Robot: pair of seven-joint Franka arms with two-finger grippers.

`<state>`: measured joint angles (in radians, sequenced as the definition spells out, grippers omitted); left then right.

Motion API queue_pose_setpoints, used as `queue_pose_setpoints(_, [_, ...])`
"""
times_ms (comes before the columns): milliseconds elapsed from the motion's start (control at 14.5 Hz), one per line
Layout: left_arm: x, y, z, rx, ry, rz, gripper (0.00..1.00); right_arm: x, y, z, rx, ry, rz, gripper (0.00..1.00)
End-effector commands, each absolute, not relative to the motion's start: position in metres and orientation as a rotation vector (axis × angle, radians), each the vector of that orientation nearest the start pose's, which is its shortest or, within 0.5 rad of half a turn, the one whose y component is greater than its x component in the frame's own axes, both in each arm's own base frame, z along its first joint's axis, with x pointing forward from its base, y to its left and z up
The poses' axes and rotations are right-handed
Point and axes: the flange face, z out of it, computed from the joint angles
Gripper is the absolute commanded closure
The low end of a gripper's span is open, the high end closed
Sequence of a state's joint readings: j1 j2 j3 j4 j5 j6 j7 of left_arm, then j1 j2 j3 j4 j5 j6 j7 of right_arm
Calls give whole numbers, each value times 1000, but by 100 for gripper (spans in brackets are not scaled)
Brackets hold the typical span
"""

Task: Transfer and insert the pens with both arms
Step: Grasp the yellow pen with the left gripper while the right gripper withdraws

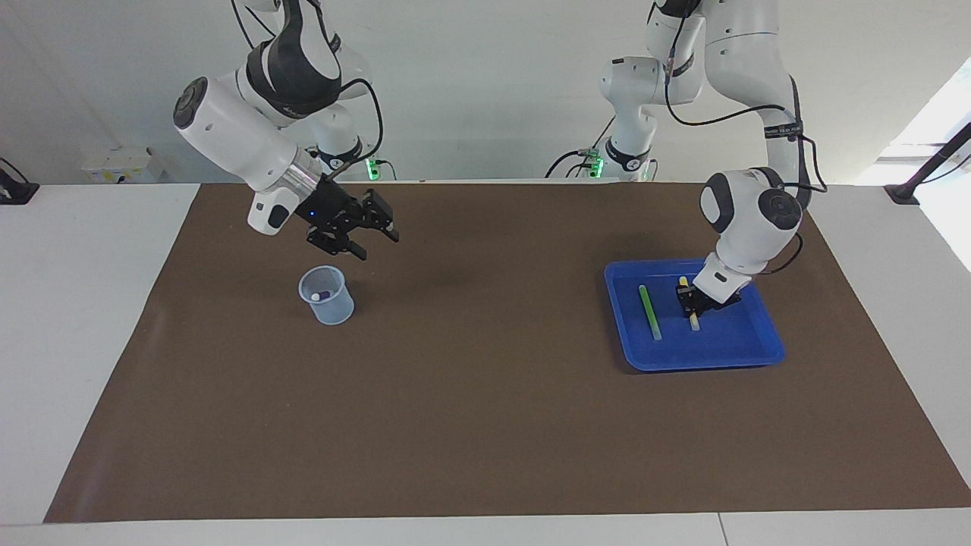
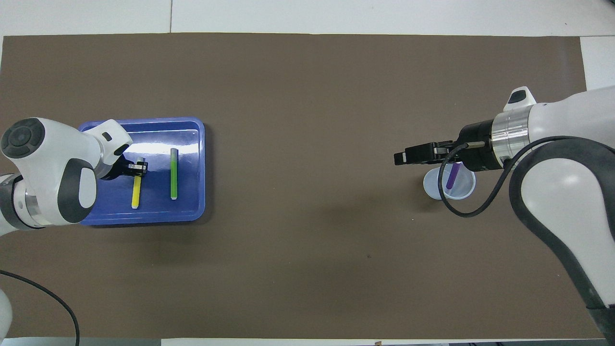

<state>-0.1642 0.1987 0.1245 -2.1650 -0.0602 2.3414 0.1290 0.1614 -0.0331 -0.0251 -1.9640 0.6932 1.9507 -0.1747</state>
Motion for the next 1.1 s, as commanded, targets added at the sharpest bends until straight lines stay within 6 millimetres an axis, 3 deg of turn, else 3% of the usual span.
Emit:
queue_pose_setpoints(0, [552,-21,301,-3149,203,35,100,542,132,513,-2403,124,13,24])
queue_pose_setpoints(137, [558,-20,309,-3159,187,63,100,534,160,513,-2403,152,66,20])
queue_pose_setpoints(412, [578,-27,349,-3196,46,187,100,530,184,512,-2402,218,39,13])
queue_pose_setpoints(825, [590,-62,447,-3291,-542,452,100,516,254,519,-2382,321,-35,10])
queue_pose_setpoints(1031, [587,-94,484,-3230,-1012,666,100,515,263,520,-2367,380,-38,10])
